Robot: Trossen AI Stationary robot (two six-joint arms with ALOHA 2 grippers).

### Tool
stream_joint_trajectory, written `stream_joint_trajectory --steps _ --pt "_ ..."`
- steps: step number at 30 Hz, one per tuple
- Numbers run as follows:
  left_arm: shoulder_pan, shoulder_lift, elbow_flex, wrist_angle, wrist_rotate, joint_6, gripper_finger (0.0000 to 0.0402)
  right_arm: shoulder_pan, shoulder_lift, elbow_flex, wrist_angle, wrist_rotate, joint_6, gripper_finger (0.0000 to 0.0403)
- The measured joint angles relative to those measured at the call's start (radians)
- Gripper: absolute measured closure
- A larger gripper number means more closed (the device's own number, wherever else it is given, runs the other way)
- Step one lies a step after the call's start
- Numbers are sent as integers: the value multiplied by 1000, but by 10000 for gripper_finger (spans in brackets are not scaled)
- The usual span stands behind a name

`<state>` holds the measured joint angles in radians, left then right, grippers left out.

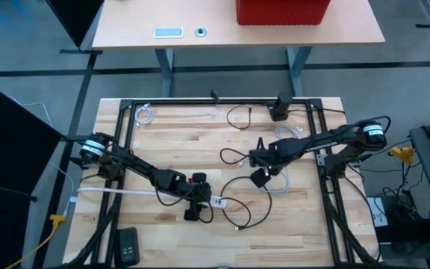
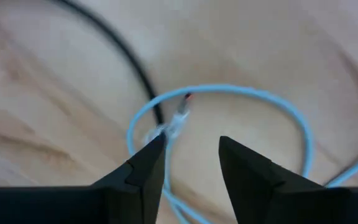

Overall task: Insert USB
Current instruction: Insert the blue charger cable into the white outlet extension

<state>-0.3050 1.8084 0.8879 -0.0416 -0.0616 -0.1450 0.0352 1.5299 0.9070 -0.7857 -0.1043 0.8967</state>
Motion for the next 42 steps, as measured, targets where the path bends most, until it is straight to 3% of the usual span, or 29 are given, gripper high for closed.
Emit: stream_joint_trajectory --steps 7,12,20,25,28,39,42 --pt "0 0 0 1 -1 1 209 51 46 0 51 43 0 225" --pt "0 0 0 1 -2 -6 209 45 75 0 59 82 -17 225" --pt "0 0 0 1 -2 -22 209 46 127 -3 66 79 -63 268" --pt "0 0 0 1 -3 -23 209 47 133 -4 64 86 -198 345" --pt "0 0 0 1 -3 -24 209 47 129 -4 65 82 -336 389" --pt "0 0 0 1 -3 -25 209 78 93 0 54 -9 -1154 386" --pt "0 0 0 2 -3 -25 209 85 76 1 48 -8 -1306 386"
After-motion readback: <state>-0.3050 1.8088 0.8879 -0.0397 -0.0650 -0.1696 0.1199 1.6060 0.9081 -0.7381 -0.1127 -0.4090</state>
